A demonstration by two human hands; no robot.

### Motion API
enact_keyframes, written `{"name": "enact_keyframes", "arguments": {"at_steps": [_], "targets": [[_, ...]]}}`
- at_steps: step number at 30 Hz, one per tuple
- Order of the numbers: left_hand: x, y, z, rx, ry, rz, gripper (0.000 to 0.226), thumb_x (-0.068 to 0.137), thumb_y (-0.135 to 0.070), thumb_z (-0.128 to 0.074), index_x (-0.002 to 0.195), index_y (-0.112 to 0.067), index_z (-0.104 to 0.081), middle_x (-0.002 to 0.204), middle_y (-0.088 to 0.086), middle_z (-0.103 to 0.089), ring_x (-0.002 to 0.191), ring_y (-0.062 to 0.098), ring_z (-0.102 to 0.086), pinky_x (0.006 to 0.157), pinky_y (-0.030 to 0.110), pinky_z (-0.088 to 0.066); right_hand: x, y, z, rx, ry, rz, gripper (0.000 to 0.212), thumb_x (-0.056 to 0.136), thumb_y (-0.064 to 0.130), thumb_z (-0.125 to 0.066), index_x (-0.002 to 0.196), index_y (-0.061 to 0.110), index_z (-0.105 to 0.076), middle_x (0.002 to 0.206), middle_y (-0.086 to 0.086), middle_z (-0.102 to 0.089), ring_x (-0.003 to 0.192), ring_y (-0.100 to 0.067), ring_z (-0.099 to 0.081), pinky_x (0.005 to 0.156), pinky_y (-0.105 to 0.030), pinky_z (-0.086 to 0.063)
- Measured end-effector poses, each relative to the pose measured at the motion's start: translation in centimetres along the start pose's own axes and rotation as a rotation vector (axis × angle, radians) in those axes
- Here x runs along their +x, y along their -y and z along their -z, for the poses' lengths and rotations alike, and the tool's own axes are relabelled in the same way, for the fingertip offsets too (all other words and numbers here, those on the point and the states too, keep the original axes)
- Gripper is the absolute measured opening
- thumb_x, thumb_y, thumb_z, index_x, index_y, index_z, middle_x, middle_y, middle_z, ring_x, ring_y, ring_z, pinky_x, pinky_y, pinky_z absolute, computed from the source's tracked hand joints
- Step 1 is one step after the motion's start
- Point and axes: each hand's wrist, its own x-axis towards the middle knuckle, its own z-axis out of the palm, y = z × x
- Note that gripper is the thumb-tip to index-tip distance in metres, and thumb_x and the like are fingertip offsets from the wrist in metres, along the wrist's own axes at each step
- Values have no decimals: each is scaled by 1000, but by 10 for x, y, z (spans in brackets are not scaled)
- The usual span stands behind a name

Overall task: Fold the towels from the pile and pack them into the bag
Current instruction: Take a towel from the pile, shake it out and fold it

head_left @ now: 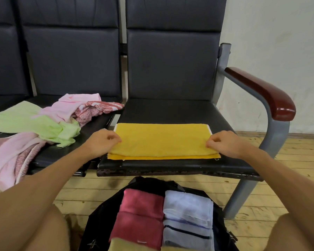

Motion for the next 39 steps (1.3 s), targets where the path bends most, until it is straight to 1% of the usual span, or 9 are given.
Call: {"name": "enact_keyframes", "arguments": {"at_steps": [5,8,10,16,20,25,28,32,39], "targets": [[23,10,-13,-8,-13,248,22,90,-24,-63,95,-4,-58,100,15,-56,86,24,-54,68,31,-40,17,5,-11,11,-235,-146,22,97,23,-53,109,9,-65,105,-9,-67,81,-15,-57,68,-27,-46],[35,15,-21,87,36,389,62,87,-46,-65,124,2,-53,131,20,-48,121,33,-48,96,40,-45,27,5,-18,28,-187,-280,33,94,27,-58,120,8,-54,103,-6,-60,87,-19,-56,69,-29,-44],[38,15,-25,63,49,420,65,87,-47,-65,128,1,-50,134,18,-48,123,34,-47,100,41,-44,31,7,-22,17,-153,-329,38,92,29,-58,123,8,-51,104,-6,-56,89,-20,-54,69,-30,-44],[36,0,-18,-172,-175,351,22,92,-21,-58,102,-1,-54,100,13,-56,89,26,-54,71,34,-41,36,21,-24,184,-68,-402,29,91,24,-63,109,5,-51,89,-4,-52,76,-15,-51,59,-25,-40],[23,-9,4,-604,-156,485,37,88,-12,-65,118,2,-48,107,19,-59,85,31,-61,73,41,-52,30,34,-21,375,46,-399,49,84,22,-75,121,6,-46,112,-9,-50,100,-24,-49,79,-35,-43],[6,-33,30,-884,-64,440,39,86,-12,-69,121,1,-55,115,23,-65,99,35,-65,84,46,-56,27,40,-16,614,165,-382,57,85,26,-75,130,6,-47,118,-9,-56,97,-25,-58,74,-36,-49],[8,-58,37,-881,-24,321,33,91,-13,-63,122,-3,-55,108,16,-68,94,25,-68,67,34,-58,30,38,-16,810,114,-418,59,92,29,-66,138,3,-41,120,-12,-58,99,-29,-62,76,-41,-55],[15,-97,33,-688,57,215,27,90,-15,-63,116,-8,-62,112,17,-68,101,29,-67,87,42,-56,31,36,-21,890,106,-456,42,101,17,-49,140,6,-40,115,-15,-57,107,-35,-60,87,-49,-54],[27,-167,-24,-429,314,157,22,85,-11,-62,105,1,-61,93,16,-57,78,23,-58,62,31,-49,31,21,-20,1072,135,-480,65,86,6,-69,143,6,-38,123,-18,-60,100,-34,-65,67,-42,-58]]}}
